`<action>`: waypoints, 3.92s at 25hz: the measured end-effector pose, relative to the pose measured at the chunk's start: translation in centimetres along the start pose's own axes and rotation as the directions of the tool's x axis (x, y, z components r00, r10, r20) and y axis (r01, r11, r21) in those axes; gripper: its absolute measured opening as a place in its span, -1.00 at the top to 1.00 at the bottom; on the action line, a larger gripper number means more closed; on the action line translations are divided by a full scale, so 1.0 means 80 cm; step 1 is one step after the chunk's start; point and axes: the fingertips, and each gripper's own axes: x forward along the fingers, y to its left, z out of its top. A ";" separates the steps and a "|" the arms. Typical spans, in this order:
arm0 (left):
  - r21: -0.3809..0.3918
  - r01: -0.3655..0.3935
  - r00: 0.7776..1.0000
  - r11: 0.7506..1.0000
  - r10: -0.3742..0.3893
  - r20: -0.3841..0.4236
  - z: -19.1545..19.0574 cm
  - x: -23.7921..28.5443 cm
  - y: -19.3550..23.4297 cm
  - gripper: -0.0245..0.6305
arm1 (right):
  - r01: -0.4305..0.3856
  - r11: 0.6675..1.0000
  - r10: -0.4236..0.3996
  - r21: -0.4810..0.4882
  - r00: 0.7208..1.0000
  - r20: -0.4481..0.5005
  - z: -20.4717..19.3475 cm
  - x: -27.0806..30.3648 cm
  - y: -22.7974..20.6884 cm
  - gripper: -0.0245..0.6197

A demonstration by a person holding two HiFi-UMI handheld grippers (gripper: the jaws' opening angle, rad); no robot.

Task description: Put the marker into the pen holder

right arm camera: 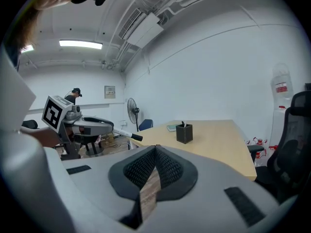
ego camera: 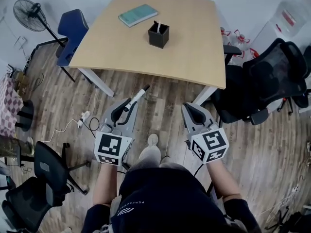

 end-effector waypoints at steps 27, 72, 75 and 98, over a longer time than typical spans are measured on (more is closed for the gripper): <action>-0.007 0.187 0.976 0.982 -0.185 0.114 0.051 0.180 0.160 0.70 | 0.118 0.993 -0.119 -0.017 0.991 -0.065 0.069 0.192 -0.089 0.92; 0.066 0.253 0.938 0.965 -0.227 -0.262 0.039 0.459 0.197 0.69 | -0.143 0.990 0.142 -0.001 0.983 -0.117 0.100 0.406 -0.266 0.92; 0.086 0.310 0.915 0.947 -0.273 -0.296 0.033 0.466 0.197 0.69 | -0.129 0.992 0.130 0.011 0.983 -0.127 0.097 0.415 -0.266 0.92; 0.210 0.472 0.858 0.856 -0.391 -0.333 0.026 0.499 0.190 0.67 | -0.063 0.997 0.070 0.049 0.986 -0.154 0.087 0.436 -0.283 0.92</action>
